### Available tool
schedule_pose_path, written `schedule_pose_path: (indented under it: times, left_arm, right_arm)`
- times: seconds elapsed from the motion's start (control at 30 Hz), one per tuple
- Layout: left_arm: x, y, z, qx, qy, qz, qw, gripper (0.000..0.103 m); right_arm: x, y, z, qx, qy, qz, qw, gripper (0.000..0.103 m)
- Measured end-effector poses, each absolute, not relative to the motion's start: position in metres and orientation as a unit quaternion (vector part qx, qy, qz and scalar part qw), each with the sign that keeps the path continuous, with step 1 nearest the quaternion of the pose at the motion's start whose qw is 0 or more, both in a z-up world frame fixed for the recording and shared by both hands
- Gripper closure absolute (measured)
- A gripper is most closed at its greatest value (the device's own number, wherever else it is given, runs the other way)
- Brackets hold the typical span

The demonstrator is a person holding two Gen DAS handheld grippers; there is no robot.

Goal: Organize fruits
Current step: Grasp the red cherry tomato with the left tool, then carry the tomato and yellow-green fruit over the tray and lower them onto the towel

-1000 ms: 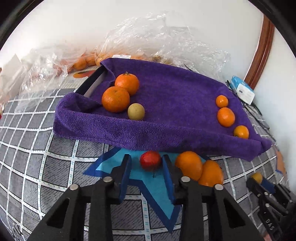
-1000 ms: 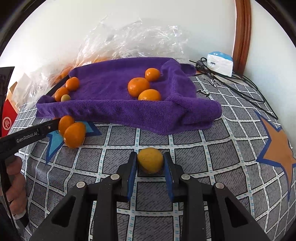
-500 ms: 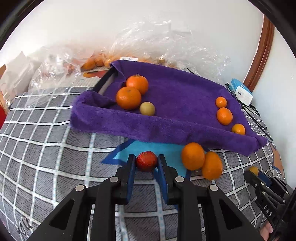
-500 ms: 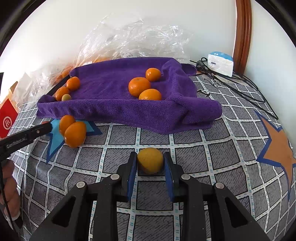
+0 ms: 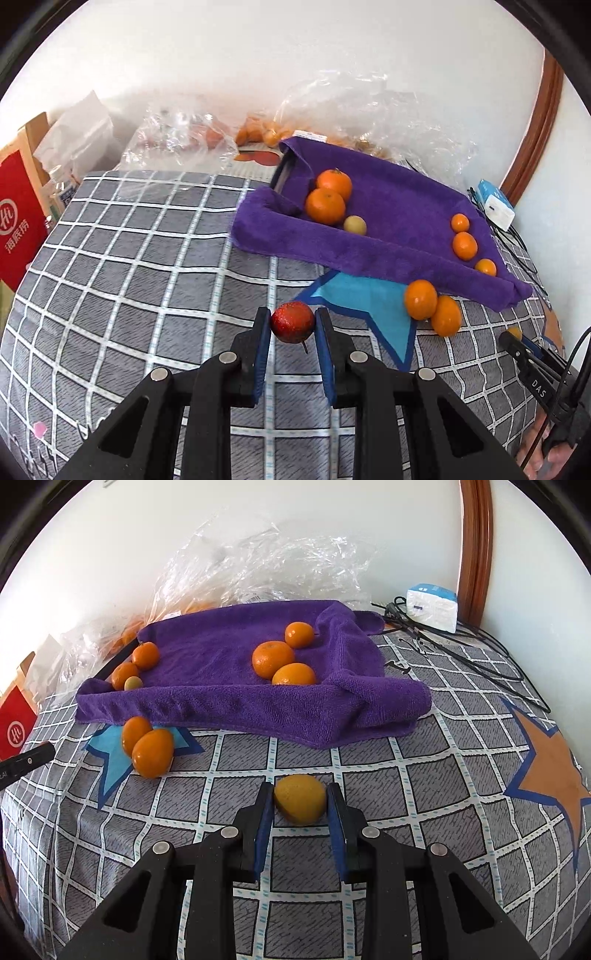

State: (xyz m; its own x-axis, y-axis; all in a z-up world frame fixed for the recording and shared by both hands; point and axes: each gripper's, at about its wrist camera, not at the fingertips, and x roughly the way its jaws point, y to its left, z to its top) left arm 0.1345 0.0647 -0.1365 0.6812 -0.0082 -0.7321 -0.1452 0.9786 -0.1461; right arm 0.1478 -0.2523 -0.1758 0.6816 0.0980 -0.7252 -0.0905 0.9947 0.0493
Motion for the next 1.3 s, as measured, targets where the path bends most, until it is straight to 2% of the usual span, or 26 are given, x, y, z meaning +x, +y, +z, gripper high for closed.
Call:
schedule_pose_path:
  times: [0.5, 1.3]
  left_arm:
    - [0.128, 0.100, -0.120, -0.148, 0.378, 0.030, 0.913, 0.080]
    - [0.141, 0.102, -0.108, -0.149, 0.377, 0.014, 0.914, 0.080]
  right_arm:
    - [0.148, -0.226, -0.124, 0.001, 0.371, 0.063, 0.927, 0.075]
    - [0.173, -0.232, -0.119, 0.034, 0.377, 0.032, 0.925, 0.075]
